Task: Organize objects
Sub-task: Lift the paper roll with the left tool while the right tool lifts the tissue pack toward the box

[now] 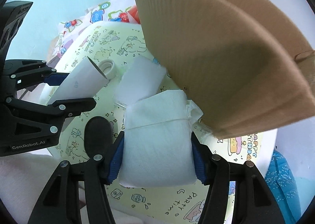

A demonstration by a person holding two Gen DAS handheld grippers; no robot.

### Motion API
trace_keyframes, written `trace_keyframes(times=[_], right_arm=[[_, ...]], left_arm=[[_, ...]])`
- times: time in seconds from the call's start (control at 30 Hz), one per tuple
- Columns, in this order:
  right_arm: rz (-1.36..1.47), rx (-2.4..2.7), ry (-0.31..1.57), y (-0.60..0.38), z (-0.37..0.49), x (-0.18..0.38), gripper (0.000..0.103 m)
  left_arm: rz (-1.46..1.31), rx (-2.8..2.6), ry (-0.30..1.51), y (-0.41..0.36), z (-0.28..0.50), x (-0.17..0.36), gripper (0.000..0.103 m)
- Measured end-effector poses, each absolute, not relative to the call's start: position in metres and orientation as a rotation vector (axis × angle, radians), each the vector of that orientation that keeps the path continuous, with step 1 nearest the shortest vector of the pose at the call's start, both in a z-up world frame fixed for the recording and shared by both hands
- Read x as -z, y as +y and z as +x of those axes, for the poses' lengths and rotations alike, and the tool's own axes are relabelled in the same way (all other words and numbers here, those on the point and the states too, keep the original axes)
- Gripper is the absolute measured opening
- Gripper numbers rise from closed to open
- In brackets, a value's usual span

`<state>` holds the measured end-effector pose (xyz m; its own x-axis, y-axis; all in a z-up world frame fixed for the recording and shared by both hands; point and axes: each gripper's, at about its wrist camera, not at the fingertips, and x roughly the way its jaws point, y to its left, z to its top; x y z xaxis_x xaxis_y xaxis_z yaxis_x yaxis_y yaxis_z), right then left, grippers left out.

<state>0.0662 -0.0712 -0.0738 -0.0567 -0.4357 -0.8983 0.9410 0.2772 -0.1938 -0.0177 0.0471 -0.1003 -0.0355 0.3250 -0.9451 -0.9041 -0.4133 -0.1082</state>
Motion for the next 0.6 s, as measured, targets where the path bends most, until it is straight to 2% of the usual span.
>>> trace_keyframes(times=[0.6], right_arm=[[0.509,1.287,1.055,-0.034,0.064,0.031,0.063]], left_arm=[[-1.166,-1.625,0.674,0.042,0.016,0.041,0.045]])
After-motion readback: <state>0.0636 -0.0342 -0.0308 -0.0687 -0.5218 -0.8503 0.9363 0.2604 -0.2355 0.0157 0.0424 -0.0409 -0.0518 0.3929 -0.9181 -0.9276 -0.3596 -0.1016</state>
